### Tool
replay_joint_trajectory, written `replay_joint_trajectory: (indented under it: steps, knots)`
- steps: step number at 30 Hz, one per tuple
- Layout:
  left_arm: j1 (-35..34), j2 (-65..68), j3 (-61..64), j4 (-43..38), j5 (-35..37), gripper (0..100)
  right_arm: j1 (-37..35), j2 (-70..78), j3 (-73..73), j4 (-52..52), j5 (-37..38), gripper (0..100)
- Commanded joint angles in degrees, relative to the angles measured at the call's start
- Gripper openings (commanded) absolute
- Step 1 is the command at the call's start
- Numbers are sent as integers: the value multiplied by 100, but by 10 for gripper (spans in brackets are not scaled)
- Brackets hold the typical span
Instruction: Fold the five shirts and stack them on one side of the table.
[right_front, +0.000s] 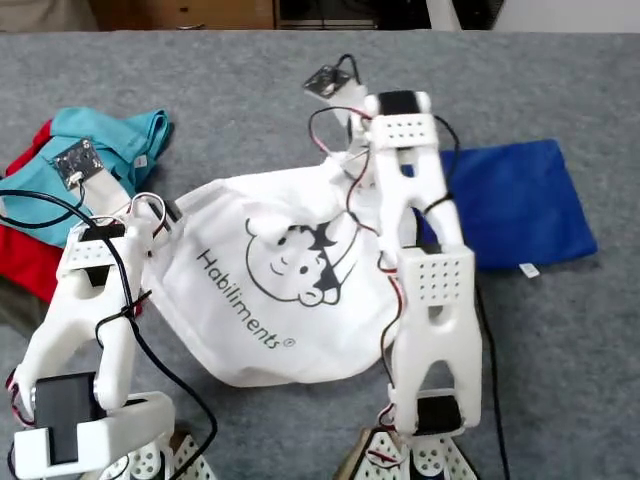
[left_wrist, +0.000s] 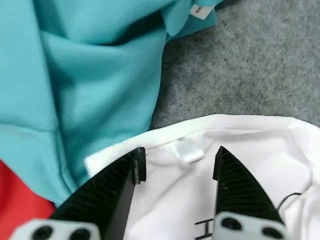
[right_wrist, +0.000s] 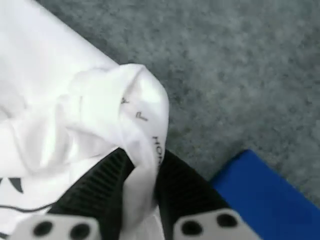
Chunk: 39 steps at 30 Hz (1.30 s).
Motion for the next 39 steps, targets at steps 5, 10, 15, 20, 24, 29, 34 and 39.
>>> replay_joint_trajectory:
  steps: [5,10,15,20,24,29,34,39]
  knots:
    - [53,-22,-281,18,53,224,875,-48,-1314,1116,-44,4]
    - [62,-13,-281,26,53,224,1314,-31,-1604,1565,202,9]
    - [62,-13,-281,26,53,224,1323,-22,-1481,1670,501,154]
    - [44,-13,-281,26,26,224,1130,-154,-2062,1582,484,289]
    - [44,-13,-281,0,35,224,796,-321,-3081,1723,475,303]
    - [44,-13,-281,0,35,224,-127,-558,-3363,1723,527,167]
    - [35,-13,-281,0,9,224,-989,-400,-2695,1705,888,118]
    - [35,-13,-281,0,0,224,-1191,-31,-2484,1705,1073,193]
